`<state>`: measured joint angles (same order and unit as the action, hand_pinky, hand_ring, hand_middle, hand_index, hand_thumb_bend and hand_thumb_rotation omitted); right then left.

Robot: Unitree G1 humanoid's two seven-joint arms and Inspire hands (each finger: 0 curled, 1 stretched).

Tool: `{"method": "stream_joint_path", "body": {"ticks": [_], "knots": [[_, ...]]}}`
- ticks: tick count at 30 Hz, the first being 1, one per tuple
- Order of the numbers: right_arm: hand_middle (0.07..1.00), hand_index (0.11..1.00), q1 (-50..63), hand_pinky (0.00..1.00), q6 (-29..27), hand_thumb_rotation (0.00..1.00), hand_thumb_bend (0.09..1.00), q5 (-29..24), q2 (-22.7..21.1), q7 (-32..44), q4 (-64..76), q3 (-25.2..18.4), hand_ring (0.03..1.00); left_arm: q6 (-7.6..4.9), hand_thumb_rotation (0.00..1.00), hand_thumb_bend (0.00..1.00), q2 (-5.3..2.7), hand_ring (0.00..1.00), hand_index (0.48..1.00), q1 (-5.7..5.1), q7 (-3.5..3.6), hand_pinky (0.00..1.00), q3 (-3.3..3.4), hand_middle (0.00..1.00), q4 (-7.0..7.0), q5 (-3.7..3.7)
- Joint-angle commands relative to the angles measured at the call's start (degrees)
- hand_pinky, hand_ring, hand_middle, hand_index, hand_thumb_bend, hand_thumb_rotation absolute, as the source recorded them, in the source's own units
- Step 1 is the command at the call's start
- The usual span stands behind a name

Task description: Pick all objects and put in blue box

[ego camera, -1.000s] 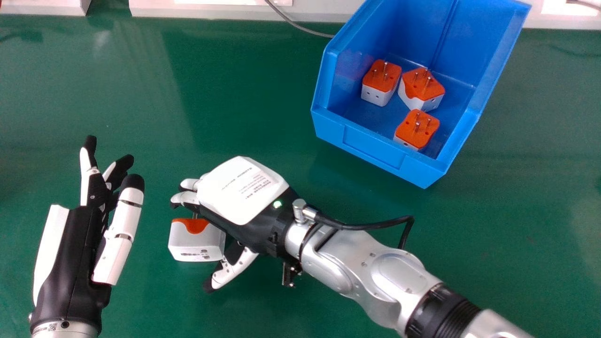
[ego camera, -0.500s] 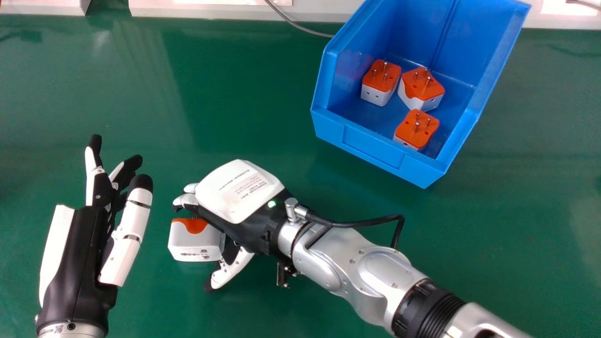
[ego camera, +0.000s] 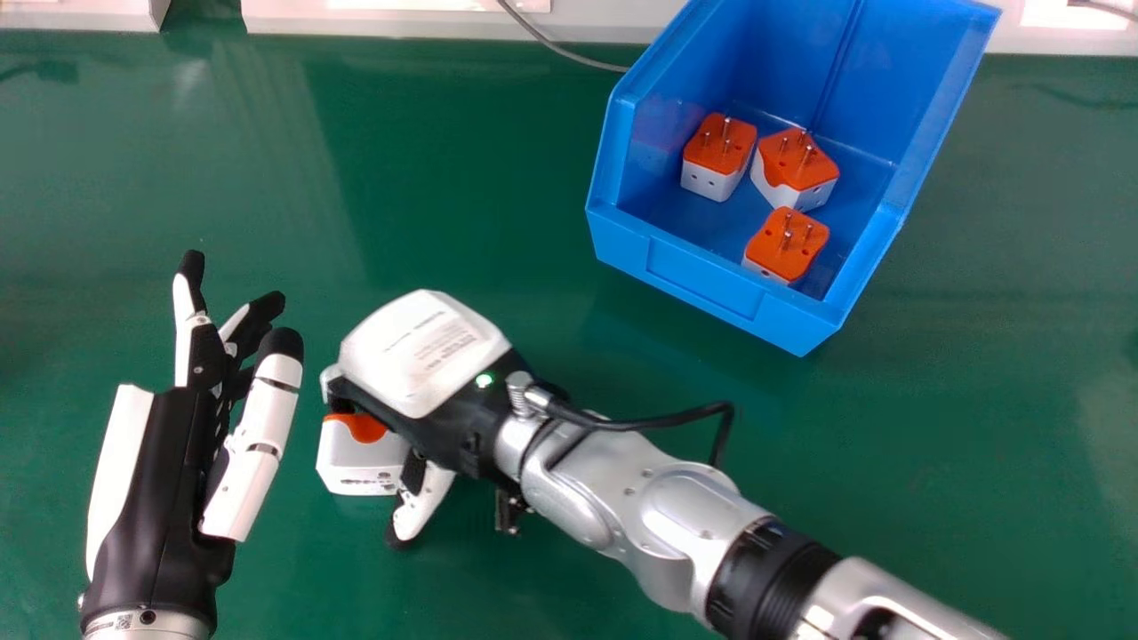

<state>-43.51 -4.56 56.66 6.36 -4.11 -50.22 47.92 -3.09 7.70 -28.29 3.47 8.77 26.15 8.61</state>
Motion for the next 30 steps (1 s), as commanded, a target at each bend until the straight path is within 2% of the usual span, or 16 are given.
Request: {"method": "stream_joint_path", "body": {"ticks": [1, 2, 4, 6, 7, 10, 11, 14, 17, 21, 25, 30], "knots": [[0.468, 0.499, -2.43, 0.18, -0.9, 0.01, 0.531, -1.24, -0.61, 1.88, -0.6, -0.8, 0.258, -0.19, 0.9, 0.3, -0.16, 0.92, 0.9, -0.37, -0.45, 0.89, -0.05, 0.91, 2.15, 0.22], [0.469, 0.495, -2.72, 0.18, -1.24, 0.01, 0.529, -1.72, -0.8, 2.82, -0.55, -0.87, 0.255, -0.07, 0.89, 0.3, -0.17, 0.91, 0.899, -0.45, -0.53, 0.89, -0.11, 0.91, 2.34, 0.45], [0.505, 0.491, -2.8, 0.2, -1.79, 0.0, 0.518, -2.5, -1.11, 3.64, -0.32, -1.08, 0.349, 0.19, 0.88, 0.29, -0.05, 0.91, 0.899, -0.6, -0.39, 0.89, -0.15, 0.91, 2.69, 0.77], [0.503, 0.517, -2.63, 0.22, -1.88, 0.0, 0.512, -3.13, -1.31, 3.78, -0.04, -1.09, 0.37, 0.47, 0.9, 0.31, 0.01, 0.92, 0.904, -0.7, -0.15, 0.9, -0.12, 0.92, 2.99, 0.6], [0.506, 0.514, -2.66, 0.22, -1.52, 0.0, 0.512, -3.45, -1.22, 4.43, 0.11, -1.12, 0.381, 0.99, 0.9, 0.31, 0.02, 0.93, 0.905, -0.72, -0.02, 0.9, -0.09, 0.92, 3.24, 0.48], [0.522, 0.494, -2.31, 0.23, -1.67, 0.0, 0.513, -4.35, -1.27, 4.01, 0.43, -1.39, 0.399, 1.37, 0.87, 0.29, 0.07, 0.93, 0.907, -0.6, 0.09, 0.91, -0.06, 0.92, 3.3, 0.22], [0.501, 0.531, -2.26, 0.24, -1.57, 0.0, 0.509, -4.59, -1.29, 4.17, 0.64, -1.43, 0.385, 1.5, 0.87, 0.29, 0.14, 0.93, 0.908, -0.57, 0.31, 0.92, -0.04, 0.93, 3.31, -0.1], [0.501, 0.537, -2.25, 0.25, -0.89, 0.0, 0.508, -5.03, -1.16, 4.7, 1.06, -1.5, 0.384, 1.93, 0.88, 0.3, 0.16, 0.94, 0.912, -0.57, 0.34, 0.93, -0.04, 0.93, 3.47, -0.02], [0.49, 0.564, -1.89, 0.25, -0.57, 0.0, 0.505, -6.0, -0.99, 4.7, 1.35, -2.1, 0.373, 1.73, 0.89, 0.31, 0.26, 0.93, 0.91, -0.43, 0.27, 0.92, 0.05, 0.92, 3.31, 0.19], [0.486, 0.561, -1.22, 0.25, -1.07, 0.0, 0.506, -6.77, -1.38, 3.24, 1.69, -2.55, 0.371, 0.8, 0.89, 0.29, 0.46, 0.92, 0.906, -0.12, 0.09, 0.91, 0.2, 0.92, 2.57, 0.38], [0.49, 0.555, -0.55, 0.24, -0.82, 0.0, 0.506, -7.24, -1.73, 3.1, 2.58, -2.93, 0.37, 1.13, 0.89, 0.3, 0.77, 0.93, 0.91, 0.11, 0.47, 0.91, 0.48, 0.92, 2.21, -0.11], [0.484, 0.558, 1.42, 0.23, -0.8, 0.0, 0.505, -8.82, -2.25, 3.14, 5.16, -4.84, 0.365, 1.6, 0.87, 0.3, 0.68, 0.93, 0.908, 0.52, 0.52, 0.92, 1.01, 0.92, 1.84, -0.89]]}}
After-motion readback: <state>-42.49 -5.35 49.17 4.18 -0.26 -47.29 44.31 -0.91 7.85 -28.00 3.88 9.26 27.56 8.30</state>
